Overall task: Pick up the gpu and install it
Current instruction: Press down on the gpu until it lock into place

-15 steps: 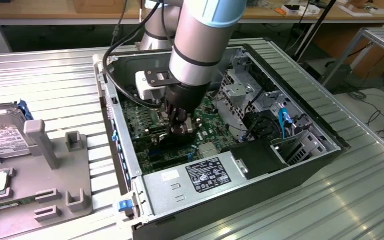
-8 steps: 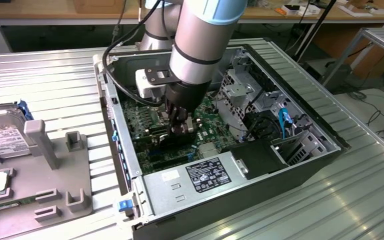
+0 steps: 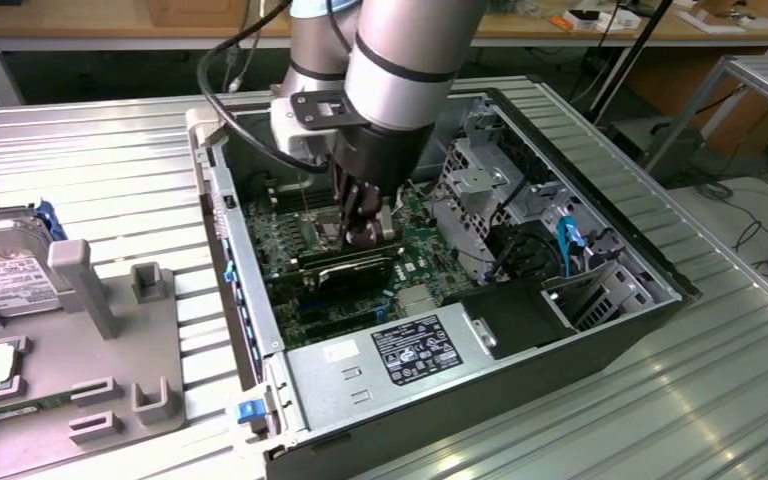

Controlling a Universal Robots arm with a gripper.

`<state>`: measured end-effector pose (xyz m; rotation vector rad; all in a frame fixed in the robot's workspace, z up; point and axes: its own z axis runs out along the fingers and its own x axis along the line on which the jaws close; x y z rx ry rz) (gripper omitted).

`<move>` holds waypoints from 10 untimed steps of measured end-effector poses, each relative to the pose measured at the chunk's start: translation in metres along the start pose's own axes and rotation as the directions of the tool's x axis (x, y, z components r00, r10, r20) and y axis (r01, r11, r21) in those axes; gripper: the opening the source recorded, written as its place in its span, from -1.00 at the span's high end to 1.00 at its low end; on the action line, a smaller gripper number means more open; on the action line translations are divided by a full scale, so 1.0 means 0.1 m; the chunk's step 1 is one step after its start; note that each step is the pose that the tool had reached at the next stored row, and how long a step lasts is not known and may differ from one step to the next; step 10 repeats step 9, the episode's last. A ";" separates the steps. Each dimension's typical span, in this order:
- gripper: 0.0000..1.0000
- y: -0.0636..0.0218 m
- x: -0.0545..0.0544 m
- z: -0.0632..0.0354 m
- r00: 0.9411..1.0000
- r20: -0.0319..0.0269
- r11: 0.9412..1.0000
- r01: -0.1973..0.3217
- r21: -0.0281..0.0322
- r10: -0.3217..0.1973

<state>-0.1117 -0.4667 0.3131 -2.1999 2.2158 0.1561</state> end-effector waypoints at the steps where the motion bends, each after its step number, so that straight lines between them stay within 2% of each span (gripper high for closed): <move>1: 0.79 0.003 0.00 -0.047 1.000 0.000 1.000 0.000 -0.001 0.000; 10: 0.79 0.003 0.00 -0.052 1.000 0.000 1.000 0.000 -0.001 0.000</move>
